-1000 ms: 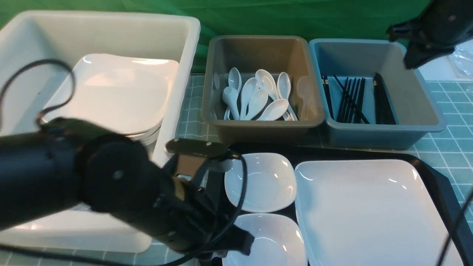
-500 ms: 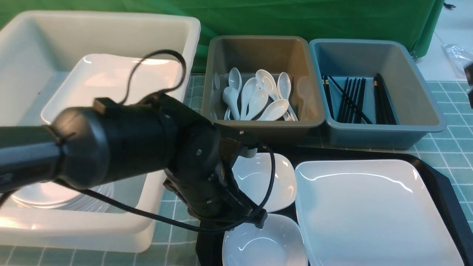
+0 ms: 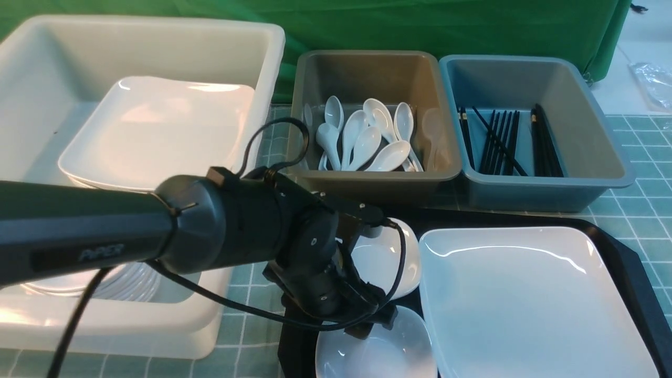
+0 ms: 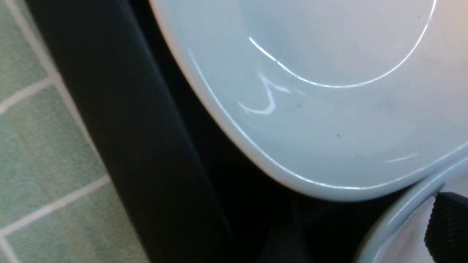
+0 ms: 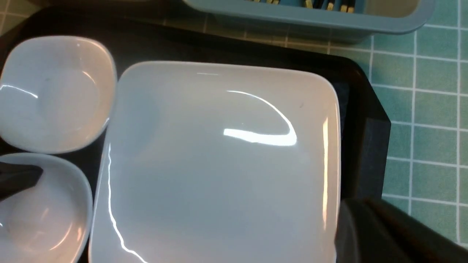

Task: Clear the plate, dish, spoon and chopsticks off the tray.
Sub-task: Use the left arm to grab a small plate from the dinner plate, then use the left arm to put the small plate into the large storage box on the left, then use the left arm to grab a small plate from the dinner plate, then use the left arm to put the small plate into the large storage box on the left, then use the right arm to grab a plate from the dinner plate

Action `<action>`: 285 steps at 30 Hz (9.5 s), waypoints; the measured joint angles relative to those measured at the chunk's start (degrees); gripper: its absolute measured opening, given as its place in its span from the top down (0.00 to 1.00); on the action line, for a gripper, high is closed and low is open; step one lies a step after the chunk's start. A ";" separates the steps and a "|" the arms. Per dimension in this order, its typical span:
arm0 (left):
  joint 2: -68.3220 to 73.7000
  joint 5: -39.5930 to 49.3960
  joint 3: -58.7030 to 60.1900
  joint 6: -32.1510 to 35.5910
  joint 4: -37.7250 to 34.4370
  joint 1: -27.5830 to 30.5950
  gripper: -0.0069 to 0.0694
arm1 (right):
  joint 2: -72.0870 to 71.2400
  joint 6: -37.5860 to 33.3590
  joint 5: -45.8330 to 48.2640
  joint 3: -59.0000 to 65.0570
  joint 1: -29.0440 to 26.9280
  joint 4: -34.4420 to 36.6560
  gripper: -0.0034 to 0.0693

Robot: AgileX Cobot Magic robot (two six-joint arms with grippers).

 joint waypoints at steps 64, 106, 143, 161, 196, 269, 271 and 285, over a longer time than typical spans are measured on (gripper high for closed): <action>-36.87 4.11 18.92 23.53 -20.55 63.40 0.76 | 0.00 -0.35 -0.60 0.00 0.00 0.12 0.81; -0.03 7.08 -16.66 8.21 -3.89 9.55 0.31 | 0.00 -0.41 -1.51 0.02 0.00 2.53 0.76; 10.82 7.31 -18.29 11.17 -3.18 9.43 0.65 | 0.00 -2.16 -3.62 0.02 0.00 2.53 0.73; -1.73 15.02 -18.24 12.83 -3.86 9.60 0.88 | 0.00 -2.35 -3.62 0.02 0.00 2.58 0.73; -38.49 0.30 21.46 15.62 -18.10 59.50 0.78 | 0.00 -3.31 -6.21 0.02 0.00 5.18 0.71; -53.50 23.43 10.37 30.85 -22.14 42.80 0.91 | 36.10 7.19 -11.97 0.02 45.03 7.79 0.66; -53.50 23.43 10.37 30.85 -22.14 42.80 0.91 | 35.38 7.19 -11.60 0.02 45.03 7.74 0.50; -53.50 23.43 10.37 30.68 -24.54 42.80 0.91 | 24.75 11.79 -6.76 -1.75 21.86 -5.64 0.23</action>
